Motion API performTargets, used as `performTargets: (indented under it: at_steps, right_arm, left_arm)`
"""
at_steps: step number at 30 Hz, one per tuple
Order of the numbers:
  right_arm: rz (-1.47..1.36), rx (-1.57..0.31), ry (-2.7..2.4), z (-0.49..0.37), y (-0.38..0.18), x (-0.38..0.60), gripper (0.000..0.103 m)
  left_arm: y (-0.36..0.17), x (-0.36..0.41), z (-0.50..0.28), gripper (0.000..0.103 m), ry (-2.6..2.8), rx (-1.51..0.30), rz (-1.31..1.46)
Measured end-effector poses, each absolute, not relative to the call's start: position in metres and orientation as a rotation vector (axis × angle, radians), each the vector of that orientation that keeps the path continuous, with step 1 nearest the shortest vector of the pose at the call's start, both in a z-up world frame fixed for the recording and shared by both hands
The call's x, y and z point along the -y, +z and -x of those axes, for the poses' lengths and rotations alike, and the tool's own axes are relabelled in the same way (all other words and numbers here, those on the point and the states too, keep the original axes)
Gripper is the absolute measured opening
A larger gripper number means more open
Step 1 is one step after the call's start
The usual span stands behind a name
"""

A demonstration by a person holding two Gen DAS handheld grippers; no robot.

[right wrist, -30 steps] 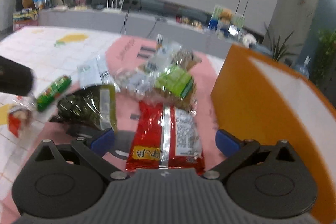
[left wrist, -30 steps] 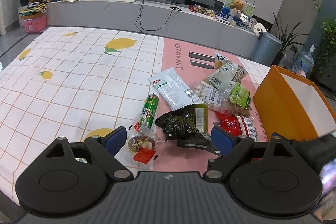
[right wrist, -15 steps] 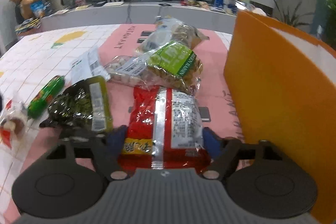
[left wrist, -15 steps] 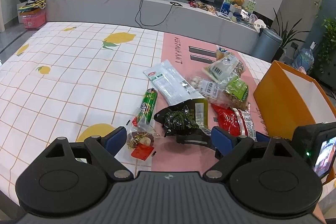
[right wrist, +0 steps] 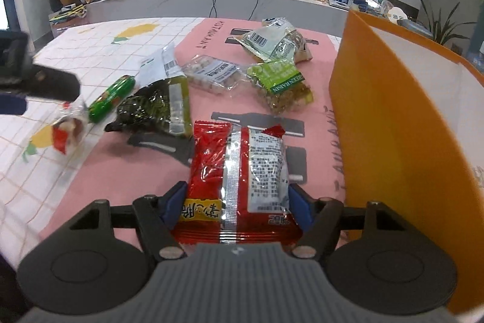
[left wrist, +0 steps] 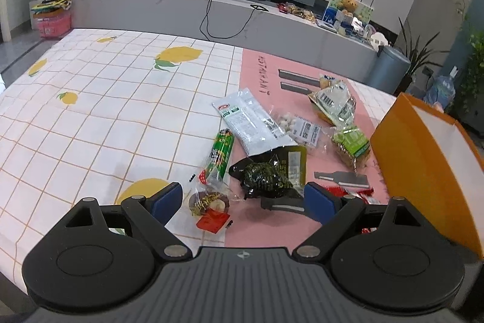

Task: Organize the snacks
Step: 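Grasp the red spicy-strip bag with the right gripper, then lift the red bag with the right gripper while the left gripper grasps the green seaweed pack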

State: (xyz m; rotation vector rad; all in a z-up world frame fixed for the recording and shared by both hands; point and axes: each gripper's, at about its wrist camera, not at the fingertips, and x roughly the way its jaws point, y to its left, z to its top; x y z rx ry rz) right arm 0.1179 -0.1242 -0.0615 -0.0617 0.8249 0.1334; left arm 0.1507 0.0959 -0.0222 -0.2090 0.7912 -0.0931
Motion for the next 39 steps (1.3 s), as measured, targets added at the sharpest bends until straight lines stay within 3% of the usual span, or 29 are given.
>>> performTargets:
  at_steps: [9,30,39]
  right_arm:
    - [-0.044,-0.853,0.184,-0.095,-0.045,0.144,0.070]
    - [-0.024,-0.896,0.257,-0.092,-0.051,0.129,0.070]
    - [-0.026,-0.893,0.232,-0.095,-0.052,0.134,0.070]
  left_arm:
    - [-0.010,-0.097,-0.183,0.103,-0.159,-0.777,0.202]
    - [-0.081,-0.041,-0.271,0.103,-0.224,-1.120,0.009]
    - [-0.057,-0.047,-0.263,0.103,-0.535,-1.042,-0.119]
